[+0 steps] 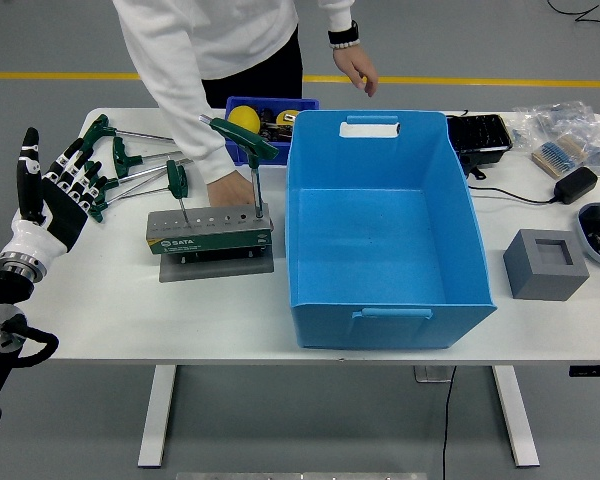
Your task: Lift tool from toolbox,place it in box,lift tool from toolbox,place it in box
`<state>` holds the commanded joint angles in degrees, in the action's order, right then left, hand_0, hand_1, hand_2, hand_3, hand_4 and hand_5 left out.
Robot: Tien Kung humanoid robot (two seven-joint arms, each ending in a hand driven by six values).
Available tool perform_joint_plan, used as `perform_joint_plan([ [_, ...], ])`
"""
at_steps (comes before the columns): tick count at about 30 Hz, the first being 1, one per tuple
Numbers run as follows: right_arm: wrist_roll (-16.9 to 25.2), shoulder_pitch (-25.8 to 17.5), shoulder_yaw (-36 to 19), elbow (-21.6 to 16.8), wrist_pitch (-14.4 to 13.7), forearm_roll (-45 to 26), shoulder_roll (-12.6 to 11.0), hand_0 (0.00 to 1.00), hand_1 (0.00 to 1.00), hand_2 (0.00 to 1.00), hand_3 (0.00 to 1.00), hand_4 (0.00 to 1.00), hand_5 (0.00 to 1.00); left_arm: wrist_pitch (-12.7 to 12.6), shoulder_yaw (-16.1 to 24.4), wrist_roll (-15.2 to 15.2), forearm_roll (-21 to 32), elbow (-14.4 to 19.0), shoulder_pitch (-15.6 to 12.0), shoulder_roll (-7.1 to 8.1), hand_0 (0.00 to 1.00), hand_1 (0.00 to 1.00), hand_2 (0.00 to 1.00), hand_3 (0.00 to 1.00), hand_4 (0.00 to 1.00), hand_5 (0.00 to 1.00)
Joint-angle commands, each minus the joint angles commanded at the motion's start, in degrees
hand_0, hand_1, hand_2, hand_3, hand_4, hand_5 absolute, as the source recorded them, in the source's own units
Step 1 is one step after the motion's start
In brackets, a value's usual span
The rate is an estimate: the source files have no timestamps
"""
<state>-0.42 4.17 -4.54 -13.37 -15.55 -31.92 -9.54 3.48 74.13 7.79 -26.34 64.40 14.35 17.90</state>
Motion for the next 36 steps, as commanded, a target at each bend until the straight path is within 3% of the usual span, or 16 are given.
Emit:
perform_joint_plan([
  [8,0.0,0.1,0.0,0.0,0.0,0.0,0.0,0.731,0.74,0.789,0.628,0.83,0.7,-0.3,0.0,0.2,-0.6,0.1,0.0,0.2,0.998,0.998,0.998,0.963,0.923,0.998],
  [14,-0.1,0.1,0.1,0.0,0.0,0.1,0.0,0.731,0.74,0.789,0.626,0.83,0.7,-1.6,0.6,0.4,-6.5,1.0,0.1,0.36,0.998,0.998,0.998,0.968,0.951,0.998],
  [18,-0.1,0.1,0.1,0.0,0.0,0.1,0.0,0.731,0.74,0.789,0.626,0.83,0.7,-4.1,1.5,0.8,-15.9,2.9,0.4,0.67,0.998,0.998,0.998,0.968,0.951,0.998],
  [19,-0.1,0.1,0.1,0.0,0.0,0.1,0.0,0.731,0.74,0.789,0.626,0.831,0.7,-4.6,1.7,0.9,-17.8,3.5,0.6,0.75,0.998,0.998,0.998,0.99,0.998,0.935],
  [24,-0.1,0.0,0.1,0.0,0.0,0.2,0.0,0.731,0.74,0.789,0.626,0.831,0.7,-7.1,2.3,1.5,-29.7,6.6,1.6,1.09,0.998,0.998,0.998,0.99,0.998,0.935],
  [25,-0.1,0.0,0.1,0.0,0.0,0.2,0.0,0.731,0.741,0.788,0.627,0.832,0.7,-7.6,2.2,1.4,-31.9,7.2,1.8,1.18,0.998,0.998,0.998,0.998,0.998,0.695],
  [27,-0.1,0.0,0.1,0.0,0.0,0.2,0.0,0.731,0.741,0.788,0.627,0.832,0.7,-8.9,1.6,0.8,-36.8,8.1,2.6,1.31,0.998,0.998,0.998,0.998,0.998,0.695],
  [30,-0.1,0.1,0.2,0.0,0.0,0.2,0.0,0.731,0.741,0.788,0.627,0.832,0.7,-9.2,0.2,-0.1,-44.2,8.2,4.4,1.48,0.998,0.998,0.998,0.998,0.998,0.695],
  [31,-0.1,0.1,0.3,0.0,0.0,0.2,0.0,0.731,0.741,0.788,0.626,0.831,0.699,-9.0,-0.4,-0.5,-46.8,8.1,5.2,1.65,0.998,0.998,0.998,0.998,0.998,0.6],
  [36,-0.1,0.1,0.5,0.0,0.0,-0.1,0.0,0.731,0.741,0.788,0.626,0.831,0.699,-7.8,-5.1,-2.1,-59.0,9.1,9.8,3.18,0.998,0.998,0.998,0.998,0.998,0.6],
])
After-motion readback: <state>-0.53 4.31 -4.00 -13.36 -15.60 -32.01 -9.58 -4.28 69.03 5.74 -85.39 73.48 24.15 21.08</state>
